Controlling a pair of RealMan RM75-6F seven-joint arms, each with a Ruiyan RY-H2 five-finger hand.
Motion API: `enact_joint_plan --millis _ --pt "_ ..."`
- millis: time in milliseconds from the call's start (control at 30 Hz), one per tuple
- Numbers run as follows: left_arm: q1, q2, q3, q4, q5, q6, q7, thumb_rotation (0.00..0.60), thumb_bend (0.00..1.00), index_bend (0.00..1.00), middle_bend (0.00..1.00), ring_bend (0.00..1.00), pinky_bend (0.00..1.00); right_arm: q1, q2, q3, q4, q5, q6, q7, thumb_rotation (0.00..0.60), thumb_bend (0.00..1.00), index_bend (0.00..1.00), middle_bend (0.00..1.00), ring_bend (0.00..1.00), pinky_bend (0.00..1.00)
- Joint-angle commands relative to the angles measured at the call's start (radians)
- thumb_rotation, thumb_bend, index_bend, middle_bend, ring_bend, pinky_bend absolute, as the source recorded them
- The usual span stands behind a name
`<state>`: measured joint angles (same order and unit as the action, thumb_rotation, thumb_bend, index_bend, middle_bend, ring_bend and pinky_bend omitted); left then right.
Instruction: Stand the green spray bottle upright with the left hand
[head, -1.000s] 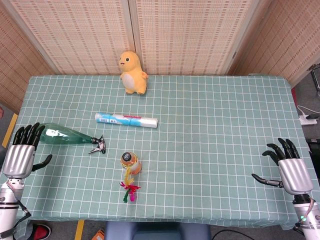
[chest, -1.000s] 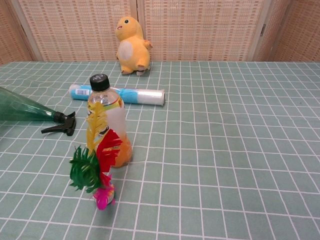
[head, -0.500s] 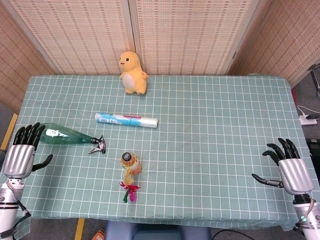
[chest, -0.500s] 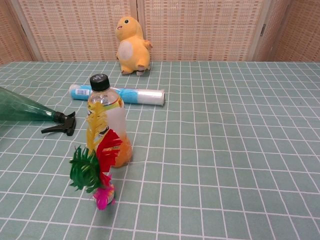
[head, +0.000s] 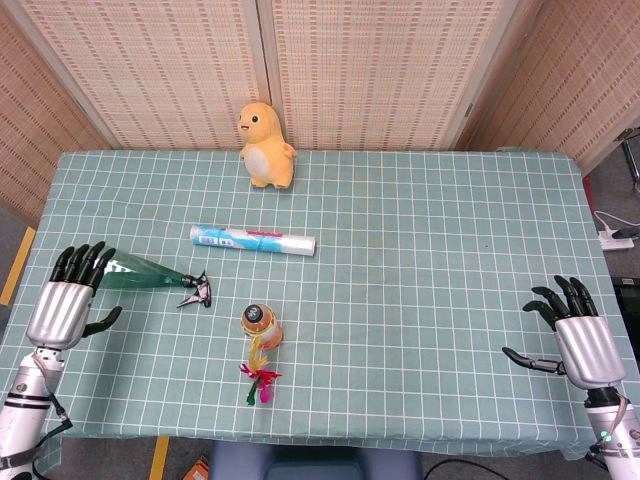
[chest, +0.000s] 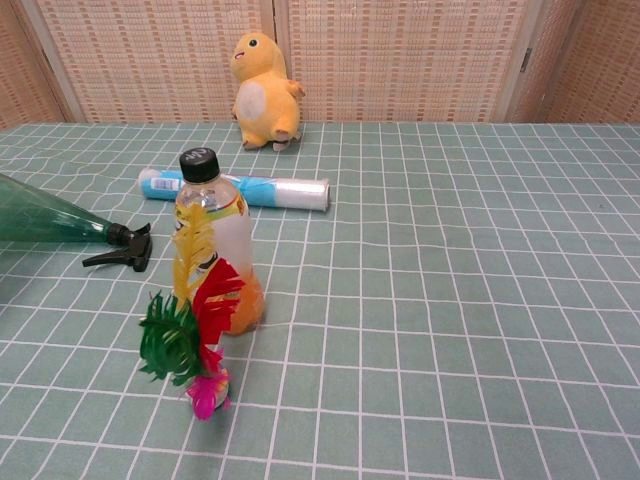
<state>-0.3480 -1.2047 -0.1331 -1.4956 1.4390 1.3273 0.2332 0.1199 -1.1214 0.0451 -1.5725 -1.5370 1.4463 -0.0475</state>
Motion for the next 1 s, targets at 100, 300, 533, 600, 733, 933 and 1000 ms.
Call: enact_joint_plan --millis 100,300,533,600,733,933,1000 --pt "-0.093 -0.026 -0.023 -0.030 0.009 -0.091 0.127 0.600 0.23 0.00 0.00 0.00 0.00 -0.001 0.002 0.000 0.001 0.000 0.000 0.008 0.600 0.00 0.38 0.21 0.05 0.03" --pt "-0.208 -0.048 -0.041 -0.052 -0.072 -0.267 0.294 0.600 0.23 0.00 0.00 0.00 0.00 -0.003 0.003 0.000 0.003 0.001 0.002 0.011 0.600 0.00 0.38 0.21 0.05 0.03" --pt "-0.310 -0.084 -0.067 -0.021 -0.239 -0.399 0.461 0.600 0.23 0.00 0.00 0.00 0.00 -0.006 0.003 0.001 0.003 0.006 0.005 0.012 0.600 0.00 0.38 0.22 0.05 0.03" --pt "-0.327 -0.102 -0.070 -0.001 -0.279 -0.419 0.470 0.600 0.23 0.00 0.00 0.00 0.00 -0.007 0.003 0.001 0.004 0.006 0.006 0.012 0.600 0.00 0.38 0.22 0.05 0.03" --pt "-0.359 -0.143 -0.067 0.076 -0.345 -0.454 0.469 0.600 0.23 0.00 0.00 0.00 0.01 -0.007 0.003 0.001 0.003 0.007 0.005 0.012 0.600 0.00 0.38 0.22 0.05 0.03" --pt "-0.381 -0.210 -0.069 0.186 -0.437 -0.473 0.445 0.600 0.23 0.00 0.05 0.00 0.02 -0.007 0.002 0.002 0.003 0.007 0.005 0.007 0.600 0.00 0.38 0.23 0.05 0.04" --pt "-0.390 -0.226 -0.070 0.209 -0.476 -0.481 0.454 0.600 0.23 0.00 0.06 0.00 0.03 -0.007 0.002 0.002 0.002 0.008 0.005 0.006 0.600 0.00 0.38 0.23 0.05 0.04"
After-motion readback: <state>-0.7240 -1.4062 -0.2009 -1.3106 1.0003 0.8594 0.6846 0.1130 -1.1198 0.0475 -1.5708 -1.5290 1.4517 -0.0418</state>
